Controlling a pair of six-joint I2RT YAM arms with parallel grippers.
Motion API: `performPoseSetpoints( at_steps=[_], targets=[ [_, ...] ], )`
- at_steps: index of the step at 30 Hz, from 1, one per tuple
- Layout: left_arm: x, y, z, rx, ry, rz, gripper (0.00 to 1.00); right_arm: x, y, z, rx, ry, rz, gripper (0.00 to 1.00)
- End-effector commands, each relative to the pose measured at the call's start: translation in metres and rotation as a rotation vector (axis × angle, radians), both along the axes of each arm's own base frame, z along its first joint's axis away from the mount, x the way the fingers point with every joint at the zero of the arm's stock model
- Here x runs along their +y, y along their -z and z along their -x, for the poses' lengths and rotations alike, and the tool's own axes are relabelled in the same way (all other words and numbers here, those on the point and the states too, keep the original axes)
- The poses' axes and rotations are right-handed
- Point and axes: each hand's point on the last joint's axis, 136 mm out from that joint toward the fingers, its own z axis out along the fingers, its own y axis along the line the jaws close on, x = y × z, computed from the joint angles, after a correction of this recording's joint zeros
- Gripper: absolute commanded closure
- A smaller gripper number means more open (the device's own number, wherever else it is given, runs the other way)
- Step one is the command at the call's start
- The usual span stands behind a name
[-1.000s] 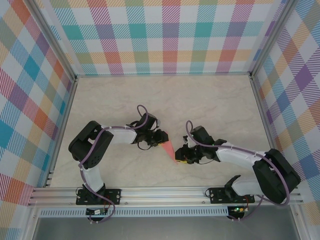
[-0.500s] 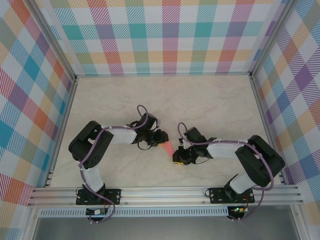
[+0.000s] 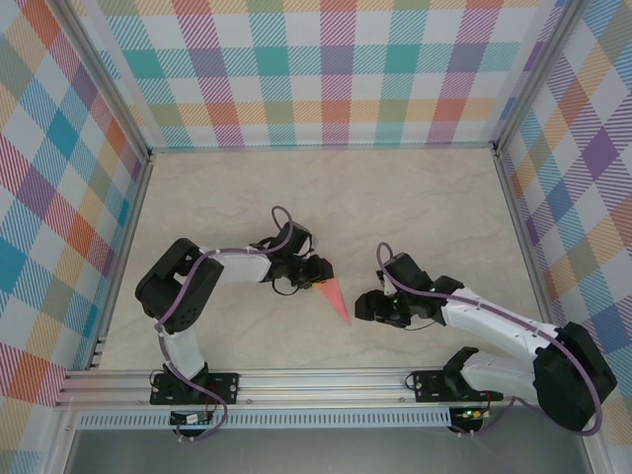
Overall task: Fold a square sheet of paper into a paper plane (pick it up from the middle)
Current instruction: Fold the wing for the fifth time at the center of the table, then move a paper plane to the center of the table.
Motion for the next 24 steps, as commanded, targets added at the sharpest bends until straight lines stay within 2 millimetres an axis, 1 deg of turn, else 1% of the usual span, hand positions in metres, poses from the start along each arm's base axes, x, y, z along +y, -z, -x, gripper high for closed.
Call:
performPoseSetpoints(
  at_steps=[1,2,5,8,9,10,11,12,14,16,20,24],
  targets=[
    [0.013,-0.010,0.001,-0.010,-0.002,-0.081,0.68,-0.019,-0.006,-0.010,-0.042,0.033,0.115,0.20],
    [0.014,-0.015,0.000,-0.020,-0.002,-0.086,0.68,-0.020,-0.007,-0.013,-0.050,0.043,0.123,0.04],
    [0.016,-0.028,-0.003,-0.048,-0.003,-0.103,0.66,-0.020,-0.008,-0.022,-0.066,0.067,0.138,0.04],
    [0.026,-0.041,-0.003,-0.064,-0.025,-0.156,0.60,-0.022,-0.005,-0.031,-0.068,0.103,0.155,0.03],
    [0.032,-0.043,-0.001,-0.058,-0.036,-0.192,0.56,-0.023,-0.004,-0.034,-0.065,0.117,0.158,0.03],
    [0.038,-0.047,0.000,-0.060,-0.052,-0.227,0.49,-0.024,-0.002,-0.036,-0.059,0.131,0.154,0.03],
    [0.042,-0.051,0.002,-0.062,-0.064,-0.264,0.40,-0.026,0.000,-0.040,-0.051,0.151,0.149,0.05],
    [0.049,-0.052,0.003,-0.057,-0.082,-0.303,0.34,-0.027,0.001,-0.043,-0.039,0.169,0.142,0.07],
    [0.057,-0.055,0.008,-0.042,-0.105,-0.369,0.28,-0.025,0.002,-0.050,-0.032,0.188,0.095,0.12],
    [0.059,-0.057,0.012,-0.030,-0.115,-0.413,0.24,-0.020,0.000,-0.057,-0.038,0.197,0.051,0.15],
    [0.049,-0.054,0.016,-0.015,-0.109,-0.460,0.19,-0.012,-0.004,-0.069,-0.043,0.190,0.024,0.22],
    [0.032,-0.044,0.015,0.013,-0.096,-0.467,0.14,0.002,-0.005,-0.076,-0.029,0.157,-0.016,0.28]
  ],
)
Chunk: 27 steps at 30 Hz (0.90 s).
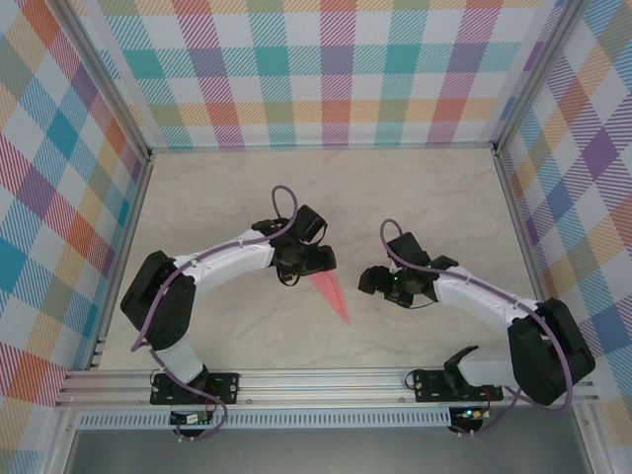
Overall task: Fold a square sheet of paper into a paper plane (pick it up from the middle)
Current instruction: Move a paper plane to the center of the table.
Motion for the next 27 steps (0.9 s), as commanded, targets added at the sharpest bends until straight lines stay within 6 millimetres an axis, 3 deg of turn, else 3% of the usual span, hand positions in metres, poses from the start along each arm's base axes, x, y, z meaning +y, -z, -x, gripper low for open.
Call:
performPoseSetpoints(
  at_steps=[1,6,19,22,27],
  targets=[
    [0.000,0.017,0.005,0.058,-0.021,-0.075,0.10,0.022,-0.014,-0.014,-0.025,-0.039,-0.086,0.29],
    [-0.007,0.033,0.000,0.107,-0.014,-0.119,0.11,0.031,-0.008,-0.015,0.001,-0.043,-0.131,0.32],
    [0.031,0.028,0.017,0.074,-0.063,-0.154,0.61,0.062,-0.009,-0.011,0.006,-0.149,-0.198,0.37],
    [0.034,0.030,0.020,0.071,-0.068,-0.136,0.68,0.073,-0.008,-0.011,0.009,-0.198,-0.194,0.37],
    [0.038,0.031,0.024,0.077,-0.067,-0.140,0.70,0.089,-0.004,-0.014,0.013,-0.265,-0.206,0.36]
  ],
)
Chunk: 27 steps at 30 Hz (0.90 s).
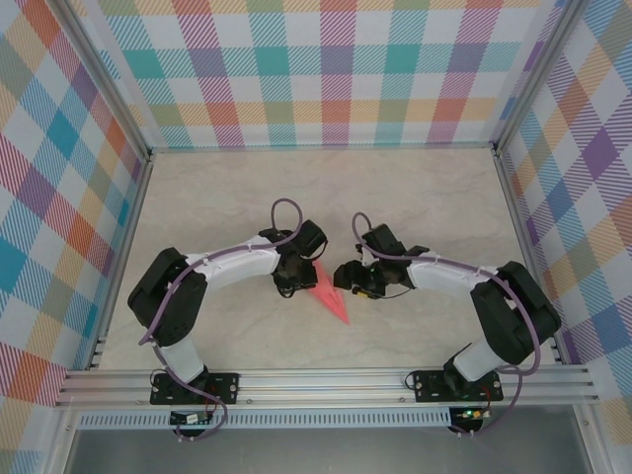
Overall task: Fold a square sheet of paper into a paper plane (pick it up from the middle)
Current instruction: Move a paper plane to the center of the table.
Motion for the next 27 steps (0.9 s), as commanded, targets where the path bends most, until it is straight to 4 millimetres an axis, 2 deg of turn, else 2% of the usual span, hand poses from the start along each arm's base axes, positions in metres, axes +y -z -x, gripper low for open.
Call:
performPoseSetpoints(
  at_steps=[1,8,10,13,19,27],
  targets=[
    [0.006,-0.004,0.000,-0.014,-0.017,0.005,0.70,0.016,-0.006,-0.003,-0.022,-0.076,-0.038,0.36],
    [0.006,-0.001,0.003,-0.015,-0.024,0.022,0.70,0.036,-0.001,0.000,0.000,-0.159,-0.085,0.38],
    [0.005,-0.002,0.003,-0.015,-0.024,0.024,0.70,0.039,0.000,0.001,0.003,-0.171,-0.092,0.41],
    [0.006,-0.001,0.003,-0.015,-0.024,0.023,0.70,0.045,-0.004,0.006,-0.012,-0.203,-0.109,0.41],
    [0.007,0.000,0.004,-0.014,-0.026,0.022,0.70,0.050,-0.006,0.013,-0.032,-0.246,-0.102,0.45],
    [0.007,-0.003,0.003,-0.023,-0.029,0.029,0.70,0.047,0.013,0.015,-0.038,-0.296,0.043,0.50]
  ],
)
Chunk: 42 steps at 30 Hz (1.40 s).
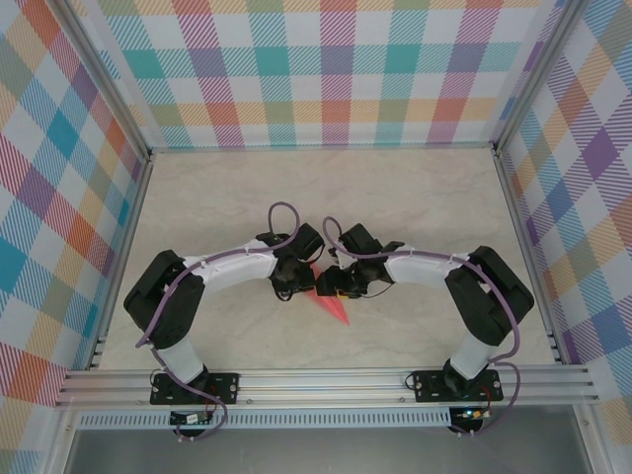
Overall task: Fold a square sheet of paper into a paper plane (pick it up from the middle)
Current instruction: Move a paper plane to the center of the table.
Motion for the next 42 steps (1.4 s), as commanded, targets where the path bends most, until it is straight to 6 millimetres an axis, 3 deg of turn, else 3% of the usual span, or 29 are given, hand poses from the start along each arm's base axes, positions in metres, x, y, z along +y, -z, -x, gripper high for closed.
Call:
performPoseSetpoints(
  at_steps=[1,10,14,19,22,25,28,35,42],
  targets=[
    [0.002,-0.007,-0.001,-0.018,-0.013,0.018,0.70,-0.001,0.009,0.000,-0.027,-0.046,0.073,0.52],
    [0.003,-0.012,0.000,-0.036,-0.014,0.036,0.70,-0.004,0.021,0.004,-0.042,-0.089,0.168,0.65],
    [0.002,-0.021,-0.002,-0.074,-0.018,0.070,0.70,-0.004,0.022,0.005,-0.064,-0.113,0.234,0.78],
    [0.026,-0.051,-0.008,-0.209,-0.097,0.059,0.68,-0.009,0.000,-0.012,-0.134,-0.041,0.332,0.93],
    [0.048,-0.072,-0.009,-0.304,-0.166,0.066,0.64,-0.022,-0.018,-0.035,-0.200,0.061,0.425,0.94],
    [0.071,-0.077,-0.006,-0.340,-0.235,0.067,0.62,-0.036,-0.024,-0.057,-0.225,0.172,0.549,0.91],
    [0.089,-0.074,-0.002,-0.335,-0.288,0.073,0.62,-0.040,-0.020,-0.072,-0.186,0.230,0.634,0.90],
    [0.112,-0.068,0.007,-0.332,-0.350,0.085,0.61,-0.023,-0.003,-0.099,-0.139,0.242,0.648,0.86],
    [0.126,-0.069,0.012,-0.359,-0.392,0.103,0.61,-0.019,0.017,-0.102,-0.087,0.227,0.681,0.82]
  ],
)
